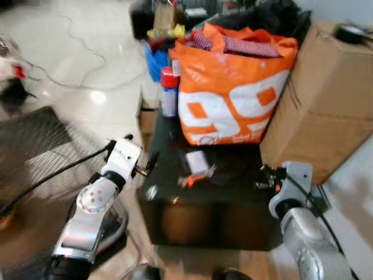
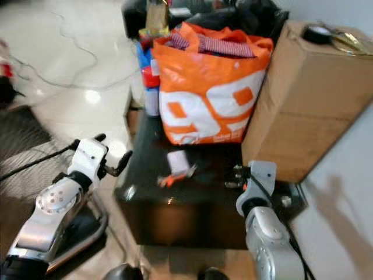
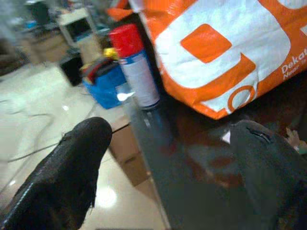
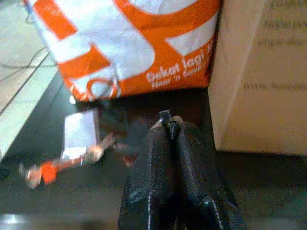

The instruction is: Hang keys on a hook

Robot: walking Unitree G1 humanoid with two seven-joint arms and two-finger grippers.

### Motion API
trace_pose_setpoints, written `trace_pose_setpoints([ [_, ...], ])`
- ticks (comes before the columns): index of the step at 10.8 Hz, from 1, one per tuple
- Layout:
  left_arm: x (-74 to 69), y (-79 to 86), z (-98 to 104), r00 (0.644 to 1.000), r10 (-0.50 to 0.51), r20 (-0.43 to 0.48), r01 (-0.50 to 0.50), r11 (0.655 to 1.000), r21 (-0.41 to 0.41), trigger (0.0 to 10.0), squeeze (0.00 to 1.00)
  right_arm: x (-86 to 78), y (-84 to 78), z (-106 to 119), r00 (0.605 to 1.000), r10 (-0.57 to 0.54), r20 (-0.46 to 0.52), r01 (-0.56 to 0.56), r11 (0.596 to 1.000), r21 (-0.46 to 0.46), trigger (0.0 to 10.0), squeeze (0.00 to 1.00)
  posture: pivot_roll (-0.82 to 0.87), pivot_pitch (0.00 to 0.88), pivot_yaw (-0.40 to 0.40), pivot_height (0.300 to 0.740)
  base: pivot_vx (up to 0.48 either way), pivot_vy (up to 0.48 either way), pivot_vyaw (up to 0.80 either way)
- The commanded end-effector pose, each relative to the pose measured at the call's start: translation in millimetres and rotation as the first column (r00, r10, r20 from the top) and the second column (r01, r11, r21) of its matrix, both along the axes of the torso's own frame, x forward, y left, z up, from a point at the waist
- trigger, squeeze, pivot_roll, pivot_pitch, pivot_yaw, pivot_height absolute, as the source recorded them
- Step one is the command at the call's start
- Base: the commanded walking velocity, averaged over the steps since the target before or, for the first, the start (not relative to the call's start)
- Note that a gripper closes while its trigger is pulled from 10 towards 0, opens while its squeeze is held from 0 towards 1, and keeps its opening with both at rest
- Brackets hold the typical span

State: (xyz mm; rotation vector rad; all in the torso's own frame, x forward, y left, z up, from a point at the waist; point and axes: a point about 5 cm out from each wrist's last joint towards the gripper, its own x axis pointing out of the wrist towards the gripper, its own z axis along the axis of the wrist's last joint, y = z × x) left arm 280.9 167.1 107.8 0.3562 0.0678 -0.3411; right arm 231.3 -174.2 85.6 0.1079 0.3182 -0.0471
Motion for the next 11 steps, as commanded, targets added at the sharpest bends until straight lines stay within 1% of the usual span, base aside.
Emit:
trace_pose_setpoints([
  [1,-0.3,-3.7,-4.6,1.0,0.0,-0.027,0.0,1.0,-0.011,10.0,0.0,5.3,-2.9,5.9,1.0,-0.018,0.026,0.018,1.0,0.007,10.0,0.0,0.02,0.0,0.007,0.74,-0.36,0.0,0.0],
  [2,-0.2,-2.9,-6.0,1.0,0.006,-0.024,-0.006,1.0,0.004,10.0,0.0,8.6,-2.9,7.5,0.999,-0.018,0.033,0.018,1.0,-0.006,10.0,0.0,0.02,0.0,-0.009,0.74,-0.356,0.0,0.0],
  [4,-0.3,0.2,-9.1,0.999,0.04,-0.021,-0.04,0.999,0.002,10.0,0.0,9.9,-5.5,6.3,0.999,-0.008,0.031,0.009,1.0,-0.023,10.0,0.0,0.01,0.0,-0.018,0.74,-0.341,0.0,0.0],
  [6,2.0,-3.7,-9.8,0.999,0.044,-0.017,-0.044,0.999,-0.015,10.0,0.0,10.3,-9.7,11.5,0.999,-0.015,0.049,0.017,0.998,-0.06,10.0,0.0,0.0,0.0,-0.022,0.74,-0.328,0.0,0.0],
  [7,4.6,-7.4,-7.5,0.999,0.035,-0.004,-0.035,0.999,-0.023,10.0,0.0,9.6,-9.0,12.6,0.998,-0.01,0.06,0.014,0.998,-0.066,10.0,0.0,0.0,0.0,-0.016,0.74,0.0,0.0,0.0],
  [9,2.9,-12.2,-8.6,1.0,0.002,-0.005,-0.002,1.0,-0.02,10.0,0.0,6.2,-7.9,13.2,0.998,0.004,0.069,0.002,0.996,-0.094,10.0,0.0,-0.01,0.0,-0.007,0.74,0.0,0.0,0.0],
  [10,3.2,-16.0,-9.2,1.0,0.0,-0.004,0.0,0.999,-0.032,10.0,0.0,2.7,-11.6,12.2,0.998,-0.033,0.058,0.039,0.994,-0.105,10.0,0.0,-0.01,0.0,-0.002,0.74,0.0,0.0,-0.7],
  [11,4.3,-17.1,-8.0,1.0,-0.004,-0.001,0.004,0.999,-0.037,10.0,0.0,2.1,-12.5,13.5,0.997,-0.038,0.064,0.045,0.994,-0.102,10.0,0.0,-0.01,0.0,0.0,0.74,0.0,0.0,-0.8],
])
